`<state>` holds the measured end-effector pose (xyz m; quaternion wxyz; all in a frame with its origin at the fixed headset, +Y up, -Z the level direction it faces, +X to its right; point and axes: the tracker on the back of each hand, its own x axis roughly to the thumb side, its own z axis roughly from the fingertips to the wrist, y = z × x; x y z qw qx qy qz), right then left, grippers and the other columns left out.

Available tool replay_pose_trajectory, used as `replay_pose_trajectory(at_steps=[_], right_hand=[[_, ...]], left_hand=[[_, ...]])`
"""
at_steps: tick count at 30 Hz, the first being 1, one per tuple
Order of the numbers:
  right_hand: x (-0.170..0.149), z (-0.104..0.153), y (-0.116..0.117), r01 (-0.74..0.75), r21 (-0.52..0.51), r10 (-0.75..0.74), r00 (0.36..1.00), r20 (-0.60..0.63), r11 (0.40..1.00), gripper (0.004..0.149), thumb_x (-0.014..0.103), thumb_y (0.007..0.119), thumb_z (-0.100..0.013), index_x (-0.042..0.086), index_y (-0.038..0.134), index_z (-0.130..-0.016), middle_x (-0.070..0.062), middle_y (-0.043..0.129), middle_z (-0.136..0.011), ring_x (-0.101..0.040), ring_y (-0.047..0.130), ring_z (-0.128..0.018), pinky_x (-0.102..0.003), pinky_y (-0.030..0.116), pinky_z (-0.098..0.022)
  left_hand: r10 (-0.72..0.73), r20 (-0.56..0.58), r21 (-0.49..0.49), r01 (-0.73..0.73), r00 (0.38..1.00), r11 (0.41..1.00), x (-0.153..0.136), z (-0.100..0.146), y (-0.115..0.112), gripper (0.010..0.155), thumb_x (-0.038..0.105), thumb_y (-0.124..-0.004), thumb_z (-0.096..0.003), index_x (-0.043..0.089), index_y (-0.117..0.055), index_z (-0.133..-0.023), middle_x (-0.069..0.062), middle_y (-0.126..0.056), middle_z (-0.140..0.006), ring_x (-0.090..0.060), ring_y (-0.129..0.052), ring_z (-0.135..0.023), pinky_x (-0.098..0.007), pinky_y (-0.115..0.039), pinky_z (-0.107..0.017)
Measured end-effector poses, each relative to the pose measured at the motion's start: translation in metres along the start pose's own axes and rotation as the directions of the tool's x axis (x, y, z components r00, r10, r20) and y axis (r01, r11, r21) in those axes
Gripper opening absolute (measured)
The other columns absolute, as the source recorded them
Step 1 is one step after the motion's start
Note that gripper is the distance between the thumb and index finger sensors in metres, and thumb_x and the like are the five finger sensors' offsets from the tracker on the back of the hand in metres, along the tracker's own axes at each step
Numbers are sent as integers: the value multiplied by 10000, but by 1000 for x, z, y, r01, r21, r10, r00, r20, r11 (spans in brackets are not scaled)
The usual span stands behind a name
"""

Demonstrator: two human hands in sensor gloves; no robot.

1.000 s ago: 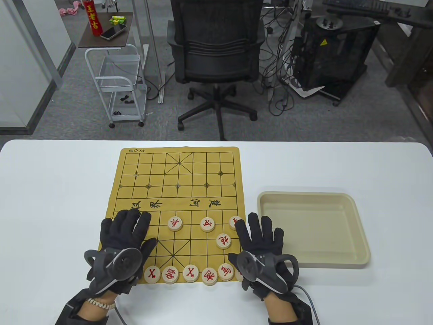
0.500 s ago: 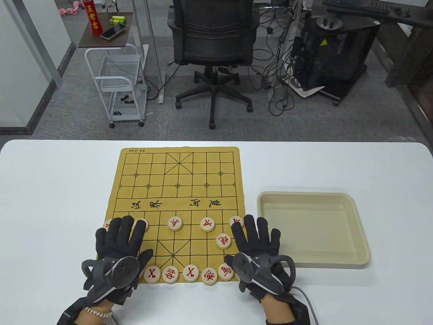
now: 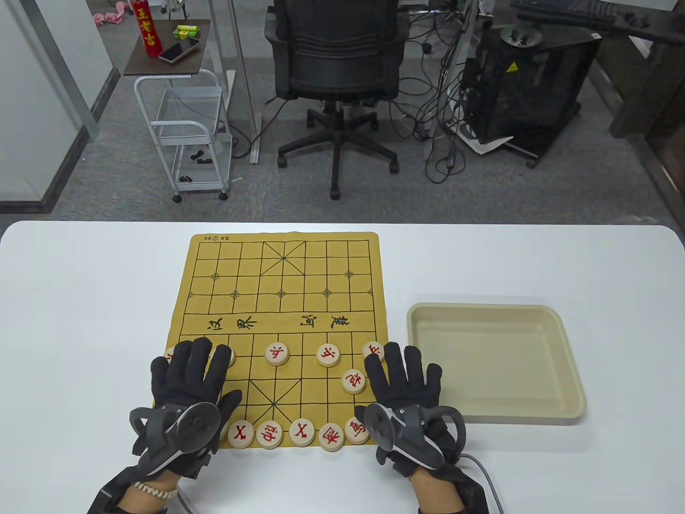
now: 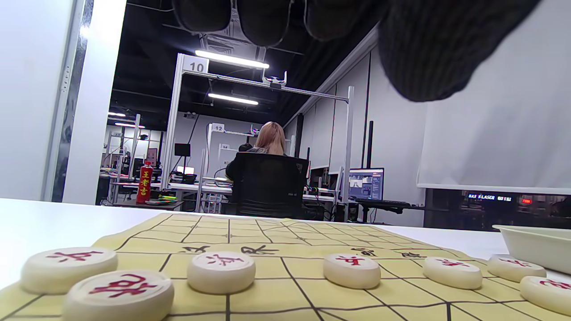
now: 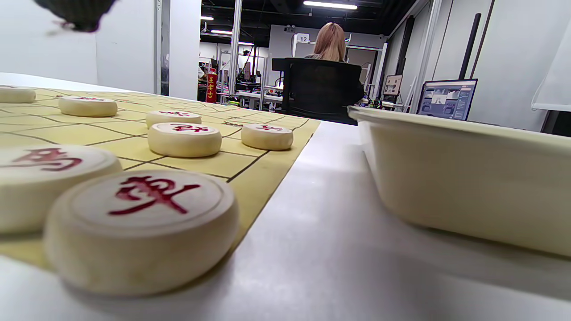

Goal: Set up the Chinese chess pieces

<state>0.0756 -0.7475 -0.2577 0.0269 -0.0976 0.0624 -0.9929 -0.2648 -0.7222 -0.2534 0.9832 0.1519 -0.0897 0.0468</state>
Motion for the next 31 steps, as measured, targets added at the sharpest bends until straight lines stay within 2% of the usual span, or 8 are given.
replay_pose_trajectory(at_steps=[31], right_hand=[[2, 2, 1, -10, -2, 10, 1000, 9, 1000, 909, 659, 724, -457, 323, 267, -1167, -106, 185, -1242, -478, 248, -1166, -750, 311, -772]], left_hand=[[-9, 7, 6, 9, 1000, 1000, 1, 3, 1, 846, 559, -786, -410, 310, -387, -1113, -151, -406, -1220, -512, -450, -1125, -762, -329, -736]])
